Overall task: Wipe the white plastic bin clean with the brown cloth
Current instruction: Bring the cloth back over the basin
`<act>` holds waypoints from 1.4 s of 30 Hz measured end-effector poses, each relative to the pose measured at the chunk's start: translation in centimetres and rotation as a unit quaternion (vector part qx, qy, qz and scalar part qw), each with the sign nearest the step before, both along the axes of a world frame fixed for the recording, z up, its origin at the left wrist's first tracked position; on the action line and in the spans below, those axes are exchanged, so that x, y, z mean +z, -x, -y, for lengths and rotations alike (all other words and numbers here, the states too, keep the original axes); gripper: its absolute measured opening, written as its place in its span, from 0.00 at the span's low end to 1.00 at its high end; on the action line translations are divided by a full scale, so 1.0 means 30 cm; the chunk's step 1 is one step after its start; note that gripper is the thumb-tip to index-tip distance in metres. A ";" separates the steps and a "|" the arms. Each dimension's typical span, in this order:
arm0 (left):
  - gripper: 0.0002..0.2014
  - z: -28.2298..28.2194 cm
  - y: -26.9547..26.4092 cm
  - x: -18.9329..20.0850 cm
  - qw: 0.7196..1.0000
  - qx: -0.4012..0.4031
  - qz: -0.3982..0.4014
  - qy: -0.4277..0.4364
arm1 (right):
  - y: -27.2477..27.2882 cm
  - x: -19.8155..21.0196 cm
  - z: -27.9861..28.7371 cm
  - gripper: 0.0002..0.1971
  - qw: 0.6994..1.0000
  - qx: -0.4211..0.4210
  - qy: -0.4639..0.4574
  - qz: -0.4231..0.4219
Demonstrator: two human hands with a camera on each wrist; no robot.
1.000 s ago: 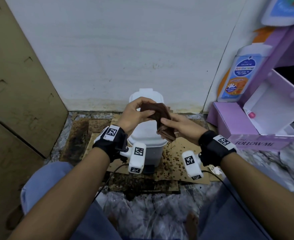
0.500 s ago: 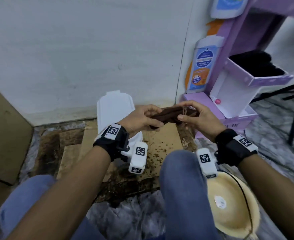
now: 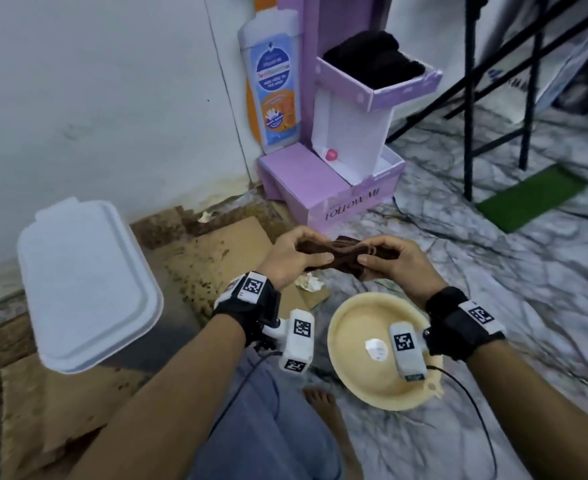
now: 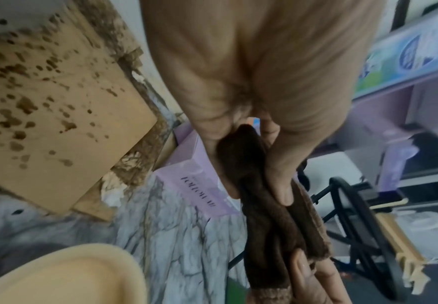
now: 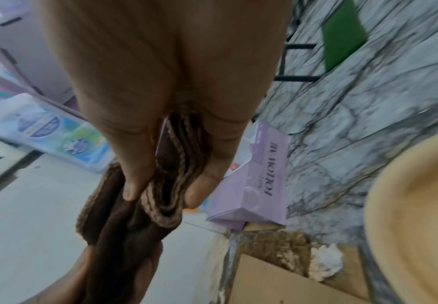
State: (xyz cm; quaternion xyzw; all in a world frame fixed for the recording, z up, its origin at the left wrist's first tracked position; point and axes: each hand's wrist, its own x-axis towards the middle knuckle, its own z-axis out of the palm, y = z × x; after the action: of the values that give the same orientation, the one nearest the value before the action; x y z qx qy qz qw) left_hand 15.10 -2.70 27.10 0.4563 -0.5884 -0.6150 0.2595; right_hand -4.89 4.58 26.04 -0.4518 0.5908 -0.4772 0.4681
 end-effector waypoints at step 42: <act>0.12 -0.109 0.510 -1.045 0.932 -0.156 0.267 -0.191 | 0.266 -1.083 -0.205 0.12 0.884 -0.144 -0.404 -0.187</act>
State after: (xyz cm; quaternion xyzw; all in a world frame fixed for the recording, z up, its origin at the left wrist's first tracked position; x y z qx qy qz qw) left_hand -0.19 0.57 -4.25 0.5469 -0.5715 -0.6039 -0.0980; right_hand -12.88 10.74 -6.44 -0.2145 0.8676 -0.1662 0.4168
